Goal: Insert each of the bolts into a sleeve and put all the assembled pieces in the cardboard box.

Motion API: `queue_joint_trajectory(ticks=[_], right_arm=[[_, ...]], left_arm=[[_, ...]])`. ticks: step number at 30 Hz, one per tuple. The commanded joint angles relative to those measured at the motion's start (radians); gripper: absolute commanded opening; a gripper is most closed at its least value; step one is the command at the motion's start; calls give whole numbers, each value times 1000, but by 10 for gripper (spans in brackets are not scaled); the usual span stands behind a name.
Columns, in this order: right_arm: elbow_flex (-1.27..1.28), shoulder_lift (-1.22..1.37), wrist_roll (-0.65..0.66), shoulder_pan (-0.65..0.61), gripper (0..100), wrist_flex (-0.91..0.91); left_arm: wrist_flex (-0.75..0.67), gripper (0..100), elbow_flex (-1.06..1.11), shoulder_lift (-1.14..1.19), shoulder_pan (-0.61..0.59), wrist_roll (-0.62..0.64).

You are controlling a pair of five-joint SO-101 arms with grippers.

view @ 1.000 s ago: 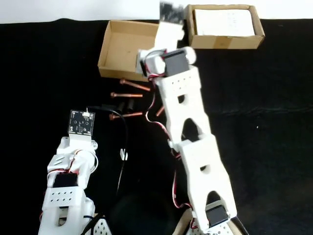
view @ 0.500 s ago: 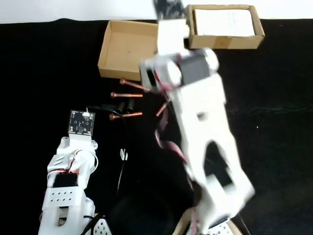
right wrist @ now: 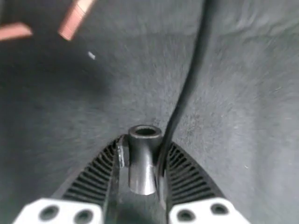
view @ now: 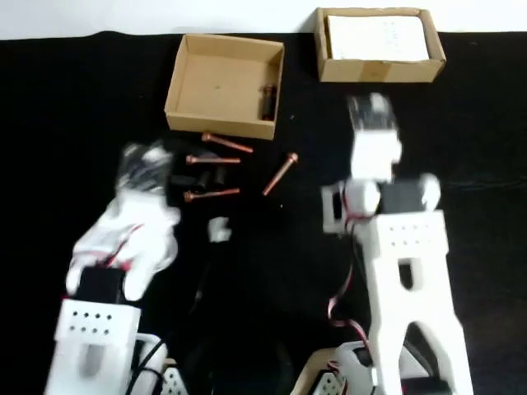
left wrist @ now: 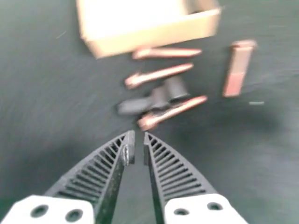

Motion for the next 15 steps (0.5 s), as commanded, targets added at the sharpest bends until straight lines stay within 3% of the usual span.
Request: queue_joint_trajectory(ticks=[1,9,15], right_arm=[[328,-71,6,15,6,-334],[743,-85,6,16,6,-877],[785,-94,2,27,6,-920]], left_arm=[[40,89,-208,225,137,17],[75,109,-720,880,243,37],[209,109,-1179,1297,242,32]])
